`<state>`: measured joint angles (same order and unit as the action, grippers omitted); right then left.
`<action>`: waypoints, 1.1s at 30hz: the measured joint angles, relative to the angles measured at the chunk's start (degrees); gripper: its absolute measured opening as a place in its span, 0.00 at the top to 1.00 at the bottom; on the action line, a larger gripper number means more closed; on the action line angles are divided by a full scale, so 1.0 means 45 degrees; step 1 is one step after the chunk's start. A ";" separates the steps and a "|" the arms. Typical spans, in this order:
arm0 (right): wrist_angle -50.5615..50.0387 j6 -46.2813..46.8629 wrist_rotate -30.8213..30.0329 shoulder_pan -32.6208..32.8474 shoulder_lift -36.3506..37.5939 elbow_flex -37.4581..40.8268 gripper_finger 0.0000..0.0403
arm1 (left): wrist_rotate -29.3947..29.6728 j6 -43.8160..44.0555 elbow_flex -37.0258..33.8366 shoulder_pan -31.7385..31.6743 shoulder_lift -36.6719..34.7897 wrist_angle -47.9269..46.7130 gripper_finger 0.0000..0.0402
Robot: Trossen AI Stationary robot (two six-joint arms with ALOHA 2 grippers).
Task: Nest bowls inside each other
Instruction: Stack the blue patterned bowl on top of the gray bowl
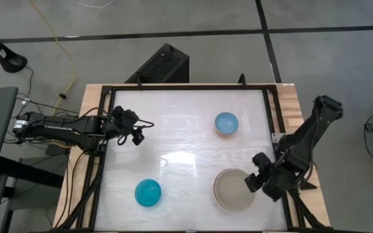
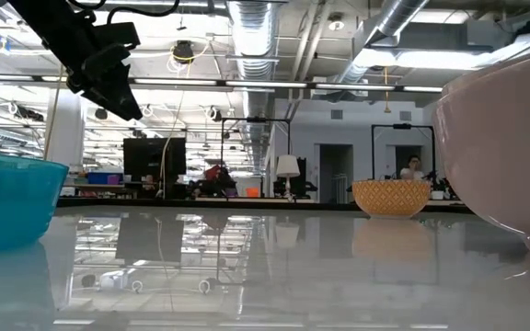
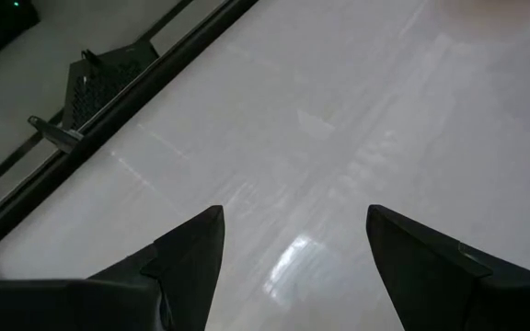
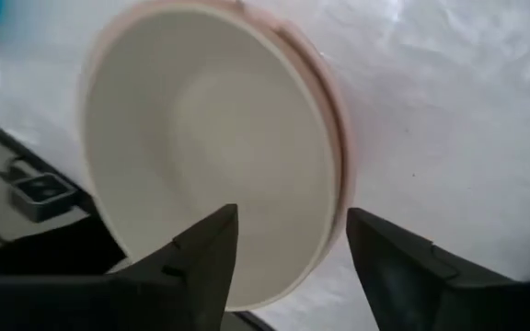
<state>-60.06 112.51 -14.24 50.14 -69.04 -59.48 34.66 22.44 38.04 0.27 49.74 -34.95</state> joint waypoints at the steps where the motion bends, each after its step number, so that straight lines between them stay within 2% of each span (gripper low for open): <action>1: 0.0002 -0.0003 0.0000 -0.0051 0.0214 0.0000 0.39 | 0.0002 0.0000 0.0000 0.0000 0.0000 -0.0001 0.36; 6: 0.0339 -0.0088 -0.0202 -0.0457 0.0969 0.0000 0.39 | -0.0012 0.0019 0.0000 0.0000 0.0000 -0.0002 0.36; 11: 0.1371 -0.2428 -0.0532 -0.1451 0.0986 0.0000 0.39 | -0.0022 0.0240 0.0000 0.0000 0.0000 -0.0002 0.36; 17: -0.0399 -0.3363 -0.3561 -0.4598 0.0863 0.0000 0.40 | -0.0023 0.0491 0.0000 0.0000 0.0000 0.0035 0.36; 20: -0.1418 -0.3779 -0.4103 -0.6644 0.0760 0.0000 0.40 | -0.0110 0.0509 0.0000 0.0000 0.0000 0.0036 0.36; 24: -0.1506 -0.5985 -0.3740 -0.9635 0.0522 0.0000 0.40 | -0.0306 0.0639 0.0000 0.0005 0.0000 0.0035 0.36; 29: -0.0440 -0.9866 -0.1973 -1.3039 0.0080 0.0005 0.40 | -0.0308 0.1016 0.0000 0.0003 0.0000 0.0034 0.36; 33: -0.0239 -1.2293 -0.0581 -1.5090 -0.0745 0.0005 0.40 | -0.0297 0.1161 0.0000 0.0010 0.0005 -0.0008 0.36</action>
<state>-61.14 57.19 -16.86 -17.77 -72.39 -59.46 33.33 27.66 38.04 0.32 49.76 -34.99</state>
